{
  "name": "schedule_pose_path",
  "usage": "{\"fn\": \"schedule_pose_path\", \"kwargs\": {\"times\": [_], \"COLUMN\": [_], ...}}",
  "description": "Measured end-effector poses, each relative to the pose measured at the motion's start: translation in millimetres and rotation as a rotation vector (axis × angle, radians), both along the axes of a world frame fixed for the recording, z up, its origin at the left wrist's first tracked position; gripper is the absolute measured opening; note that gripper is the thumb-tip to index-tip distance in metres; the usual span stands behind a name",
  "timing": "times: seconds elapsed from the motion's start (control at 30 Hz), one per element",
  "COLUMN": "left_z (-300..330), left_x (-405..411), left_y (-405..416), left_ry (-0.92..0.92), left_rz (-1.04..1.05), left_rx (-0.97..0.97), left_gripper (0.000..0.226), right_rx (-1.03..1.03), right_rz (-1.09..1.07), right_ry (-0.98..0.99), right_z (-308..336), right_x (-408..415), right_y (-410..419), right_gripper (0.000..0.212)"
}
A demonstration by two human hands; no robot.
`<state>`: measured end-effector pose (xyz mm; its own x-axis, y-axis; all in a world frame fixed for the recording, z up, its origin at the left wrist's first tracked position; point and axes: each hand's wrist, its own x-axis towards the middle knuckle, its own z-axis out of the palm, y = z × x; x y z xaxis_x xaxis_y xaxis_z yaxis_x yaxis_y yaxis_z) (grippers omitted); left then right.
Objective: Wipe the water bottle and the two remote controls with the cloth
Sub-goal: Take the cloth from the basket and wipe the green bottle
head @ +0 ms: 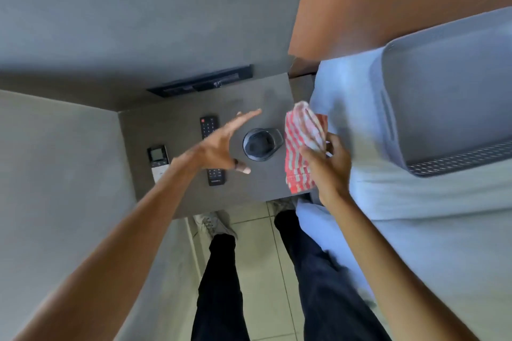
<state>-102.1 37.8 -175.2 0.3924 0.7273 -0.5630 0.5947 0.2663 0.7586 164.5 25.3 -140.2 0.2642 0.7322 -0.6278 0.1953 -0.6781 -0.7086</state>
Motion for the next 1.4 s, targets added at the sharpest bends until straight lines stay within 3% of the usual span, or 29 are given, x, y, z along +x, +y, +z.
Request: {"fn": "schedule_pose_path", "kwargs": {"times": [0.1,0.3,0.47,0.57,0.67,0.73,0.8,0.87,1.0,1.07,1.13,1.23,1.33,1.4], "left_z": [-31,-75,-96,-103,-102,-98,-95,-95,-103,-106,-105,-107,-99,-99], "left_x": [-4,14,47,56,66,71,70,64,60,64,67,71,66,53], "left_y": [18,13,-6,-12,-16,-14,-9,-7,-17,-26,-34,-39,-40,-41], "left_ry": [-0.184,-0.681,-0.827,-0.943,-1.079,-1.152,-1.229,-1.186,-0.959,-0.939,-0.987,-1.084,-1.118,-1.105], "left_rz": [-0.008,0.476,0.868,0.981,1.086,1.105,1.092,1.140,1.234,1.248,1.253,1.329,1.325,1.359], "left_rx": [0.018,-0.036,-0.410,-0.496,-0.562,-0.559,-0.540,-0.606,-0.651,-0.671,-0.699,-0.593,-0.623,-0.665], "left_gripper": [0.097,0.069,0.103,0.074,0.064,0.060,0.056,0.057,0.062,0.063,0.059,0.046,0.063,0.074], "right_rx": [0.000,0.023,0.124,0.295,0.462,0.544,0.505,0.455,0.417,0.437,0.484,0.502,0.307,0.283], "right_rz": [-0.078,-0.070,0.025,0.209,0.428,0.709,1.004,1.124,1.278,1.293,1.265,1.119,0.859,0.849], "right_ry": [-0.073,-0.146,-0.159,-0.267,-0.245,-0.187,-0.267,-0.364,-0.363,-0.390,-0.410,-0.414,-0.225,-0.139], "right_z": [-39,-73,-68,-57,-49,-51,-56,-57,-52,-54,-63,-81,-80,-67], "right_x": [-1,0,-9,-23,-46,-63,-75,-70,-40,-41,-57,-89,-88,-68], "right_y": [-19,-33,-26,-17,-6,-1,-7,-29,-84,-82,-61,-18,-10,-34], "right_gripper": [0.035,0.037,0.065,0.074,0.079,0.071,0.066,0.064,0.061,0.059,0.057,0.057,0.050,0.049]}}
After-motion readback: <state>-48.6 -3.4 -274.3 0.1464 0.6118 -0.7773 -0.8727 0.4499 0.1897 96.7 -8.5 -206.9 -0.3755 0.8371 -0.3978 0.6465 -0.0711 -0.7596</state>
